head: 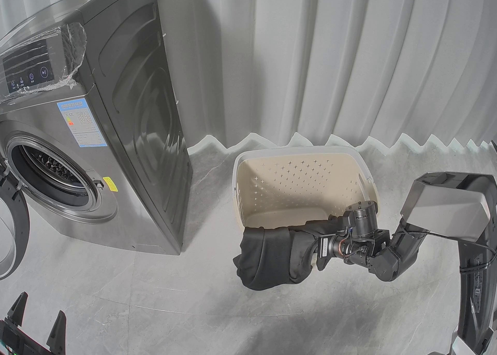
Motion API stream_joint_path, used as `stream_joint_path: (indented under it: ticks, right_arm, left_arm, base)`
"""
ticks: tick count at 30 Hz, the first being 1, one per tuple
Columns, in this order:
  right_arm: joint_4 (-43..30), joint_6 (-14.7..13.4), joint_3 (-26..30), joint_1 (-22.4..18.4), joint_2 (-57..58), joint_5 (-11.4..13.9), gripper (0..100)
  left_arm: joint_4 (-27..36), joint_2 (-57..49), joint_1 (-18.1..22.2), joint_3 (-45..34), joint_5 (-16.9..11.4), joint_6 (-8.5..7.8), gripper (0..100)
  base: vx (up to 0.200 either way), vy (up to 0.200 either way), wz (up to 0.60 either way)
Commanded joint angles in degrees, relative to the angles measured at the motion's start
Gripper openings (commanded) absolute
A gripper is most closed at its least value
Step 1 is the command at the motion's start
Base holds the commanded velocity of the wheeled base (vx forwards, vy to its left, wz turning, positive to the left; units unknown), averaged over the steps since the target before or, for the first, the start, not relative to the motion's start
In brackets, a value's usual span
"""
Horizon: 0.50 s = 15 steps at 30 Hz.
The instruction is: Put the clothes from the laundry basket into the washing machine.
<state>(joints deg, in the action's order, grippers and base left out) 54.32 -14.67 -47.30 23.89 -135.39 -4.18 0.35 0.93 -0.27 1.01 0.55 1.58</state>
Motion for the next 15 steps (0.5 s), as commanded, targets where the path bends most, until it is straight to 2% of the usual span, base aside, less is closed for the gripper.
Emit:
stream_joint_path:
  ticks: [1,6,15]
  right_arm:
    - [2.4,-0.4,4.9,0.1,5.1,0.1,0]
    - [4.0,-0.3,10.5,0.3,12.6,0.1,0]
    - [4.4,-0.9,16.1,2.9,26.1,0.1,0]
  left_arm:
    - [0.0,-0.9,0.0,-0.9,0.1,0.09,100]
    - [0.0,-0.9,0.0,-0.9,0.1,0.26,100]
    - [0.0,-0.9,0.0,-0.9,0.1,0.35,100]
  base:
    - [0.000,0.000,0.00]
    - [0.000,0.000,0.00]
    - [0.000,0.000,0.00]
